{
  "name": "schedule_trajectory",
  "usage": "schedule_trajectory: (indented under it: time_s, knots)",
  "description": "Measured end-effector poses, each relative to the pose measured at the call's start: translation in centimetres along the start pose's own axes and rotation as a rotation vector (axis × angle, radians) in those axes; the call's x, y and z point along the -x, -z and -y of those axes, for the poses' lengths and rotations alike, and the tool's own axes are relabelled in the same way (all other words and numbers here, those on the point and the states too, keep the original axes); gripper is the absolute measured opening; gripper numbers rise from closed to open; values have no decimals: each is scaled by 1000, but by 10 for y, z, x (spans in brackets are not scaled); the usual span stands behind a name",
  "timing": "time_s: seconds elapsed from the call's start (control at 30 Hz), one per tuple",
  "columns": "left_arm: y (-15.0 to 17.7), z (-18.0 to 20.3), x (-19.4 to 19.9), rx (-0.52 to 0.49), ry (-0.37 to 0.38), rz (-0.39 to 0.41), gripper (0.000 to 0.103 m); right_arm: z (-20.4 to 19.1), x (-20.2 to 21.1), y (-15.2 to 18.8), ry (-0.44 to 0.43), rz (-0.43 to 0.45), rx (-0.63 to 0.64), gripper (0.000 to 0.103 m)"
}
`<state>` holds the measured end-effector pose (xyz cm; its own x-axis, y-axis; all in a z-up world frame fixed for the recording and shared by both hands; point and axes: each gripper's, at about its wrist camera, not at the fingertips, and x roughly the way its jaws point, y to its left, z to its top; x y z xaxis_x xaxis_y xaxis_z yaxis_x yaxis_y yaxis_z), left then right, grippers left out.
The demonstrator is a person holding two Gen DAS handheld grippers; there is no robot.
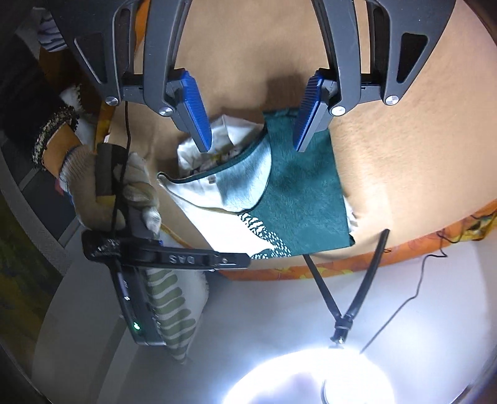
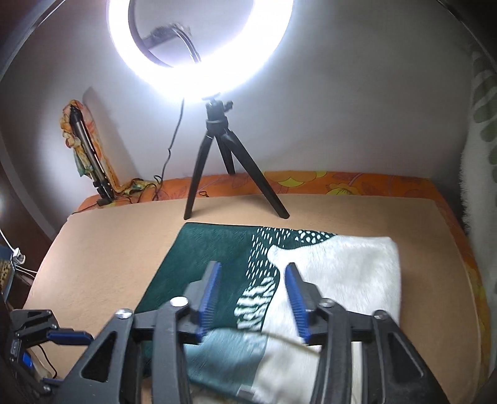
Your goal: Fold small clothes
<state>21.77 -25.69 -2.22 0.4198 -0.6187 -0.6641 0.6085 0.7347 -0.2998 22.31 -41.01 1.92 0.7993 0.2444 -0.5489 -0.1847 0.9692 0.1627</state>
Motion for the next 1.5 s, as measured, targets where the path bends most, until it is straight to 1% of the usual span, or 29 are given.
schedule_trajectory:
  time_s: [0.1, 0.17, 0.23, 0.43, 0.5, 0.57, 0.67, 0.73, 0.87, 0.97, 1.1, 1.17, 1.3, 1.4, 1.47, 1.5]
  knots:
    - [2, 5, 16, -6, -8, 28, 55, -11, 23, 8, 24, 34, -3, 60]
    - [5, 9, 29, -8, -13, 45, 58, -15, 35, 12, 42, 54, -10, 75]
    - [8, 11, 36, -8, -15, 55, 62, -22, 48, 18, 56, 74, -15, 81]
    - [21, 18, 61, -19, -40, 73, 66, -40, 77, 38, 91, 110, -18, 93]
    - [26, 20, 70, -23, -51, 80, 68, -46, 86, 46, 120, 125, -22, 96]
    - [30, 23, 79, -32, -67, 94, 68, -51, 95, 52, 145, 141, -25, 102]
    - [35, 26, 93, -38, -81, 117, 71, -57, 107, 61, 167, 158, -26, 103]
    - [38, 27, 101, -35, -95, 135, 76, -63, 113, 66, 188, 164, -27, 103]
    - [45, 30, 115, -38, -120, 163, 76, -73, 122, 78, 234, 174, -27, 103]
    - [51, 33, 124, -59, -150, 181, 77, -81, 127, 86, 266, 180, -24, 103]
    - [59, 35, 135, -67, -180, 203, 77, -88, 134, 98, 296, 194, -52, 103]
    - [62, 34, 140, -59, -186, 210, 83, -91, 137, 104, 298, 192, -61, 103]
    - [69, 31, 145, -52, -240, 238, 85, -96, 140, 115, 297, 203, -76, 103]
    - [69, 26, 143, -44, -284, 223, 88, -98, 140, 121, 297, 210, -85, 103]
    - [71, 23, 141, -44, -309, 220, 93, -99, 139, 124, 300, 212, -87, 103]
    - [72, 22, 141, -44, -319, 223, 101, -99, 138, 124, 299, 211, -87, 103]
